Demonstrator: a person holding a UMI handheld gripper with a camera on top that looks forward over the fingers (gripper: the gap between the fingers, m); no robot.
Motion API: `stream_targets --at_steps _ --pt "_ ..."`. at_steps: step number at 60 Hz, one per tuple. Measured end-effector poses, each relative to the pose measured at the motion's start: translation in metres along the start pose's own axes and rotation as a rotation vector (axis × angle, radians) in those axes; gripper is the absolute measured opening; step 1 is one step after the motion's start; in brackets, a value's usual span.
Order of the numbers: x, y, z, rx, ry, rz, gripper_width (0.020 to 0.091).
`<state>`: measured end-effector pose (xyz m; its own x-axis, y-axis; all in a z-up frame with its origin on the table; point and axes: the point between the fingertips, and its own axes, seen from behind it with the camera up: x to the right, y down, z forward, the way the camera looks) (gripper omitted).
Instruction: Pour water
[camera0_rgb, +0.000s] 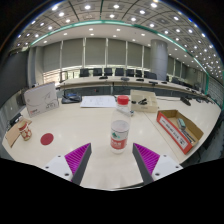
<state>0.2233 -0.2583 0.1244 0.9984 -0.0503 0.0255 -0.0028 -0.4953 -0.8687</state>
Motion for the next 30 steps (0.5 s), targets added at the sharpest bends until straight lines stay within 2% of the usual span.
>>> stream_targets --at_steps 17,20,27,30 --pt "0.034 -0.009 0.134 0.074 -0.02 -0.005 0.0846" --pt "0.032 -0.01 0.149 0.088 -0.026 0.008 0.0784" --pt "0.021 -0.014 0.167 0.13 -0.052 -0.007 0.0555" --pt "0.021 -0.018 0.17 0.151 -0.044 -0.009 0.0539"
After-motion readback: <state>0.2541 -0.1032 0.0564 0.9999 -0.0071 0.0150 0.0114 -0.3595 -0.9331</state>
